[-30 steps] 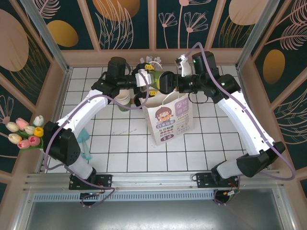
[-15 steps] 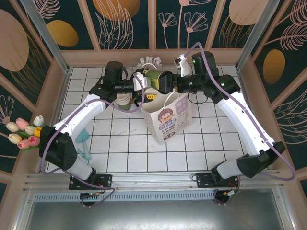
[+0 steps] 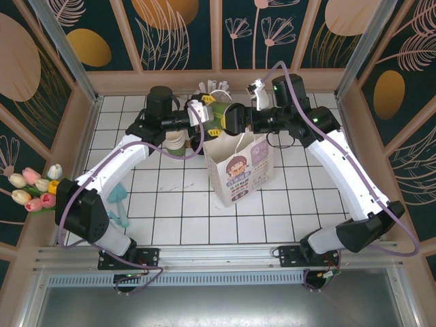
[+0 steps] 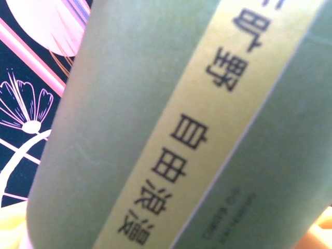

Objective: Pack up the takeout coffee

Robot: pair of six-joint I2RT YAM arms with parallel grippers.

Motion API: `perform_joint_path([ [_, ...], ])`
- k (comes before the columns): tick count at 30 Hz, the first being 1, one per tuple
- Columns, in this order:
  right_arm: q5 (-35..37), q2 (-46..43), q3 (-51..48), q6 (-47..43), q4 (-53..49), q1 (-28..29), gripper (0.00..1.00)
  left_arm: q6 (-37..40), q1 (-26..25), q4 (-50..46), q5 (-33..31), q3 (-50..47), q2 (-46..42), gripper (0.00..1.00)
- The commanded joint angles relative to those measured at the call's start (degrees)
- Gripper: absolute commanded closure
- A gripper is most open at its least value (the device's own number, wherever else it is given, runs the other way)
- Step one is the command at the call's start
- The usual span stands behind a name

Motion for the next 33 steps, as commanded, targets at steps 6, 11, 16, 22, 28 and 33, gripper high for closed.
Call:
perform_joint_path([
  [6,-4.8,1.1,-1.6,-0.8,-1.0,-0.6,0.41,-1.4,-0.1,6.8,2.9,-2.6,-2.4,0.07],
  [11,-5.4,1.2,-1.8,-1.4,-1.8,-0.6,0.41,0.6,0.3,5.6,-1.7,-1.5,-1.6,0.02],
  [16,-5.3,1.0,-2.2,0.2,-1.2,-0.6,0.41,2.2,0.4,1.1,3.1,0.9,-0.6,0.14],
  [22,-5.2,2.5,-0.7,0.6,-1.1,-0.6,0.41,2.8,0.4,-1.1,7.7,1.7,-0.6,0.33],
  [28,-1.8,1.5,-2.0,1.8,5.0,-0.6,0.29,0.7,0.4,-1.6,10.2,1.7,-1.7,0.46],
  [33,2.8,-2.5,-5.8,0.6,13.3,-0.5,0.01,-1.7,0.4,0.4,9.9,0.7,-1.8,0.58],
])
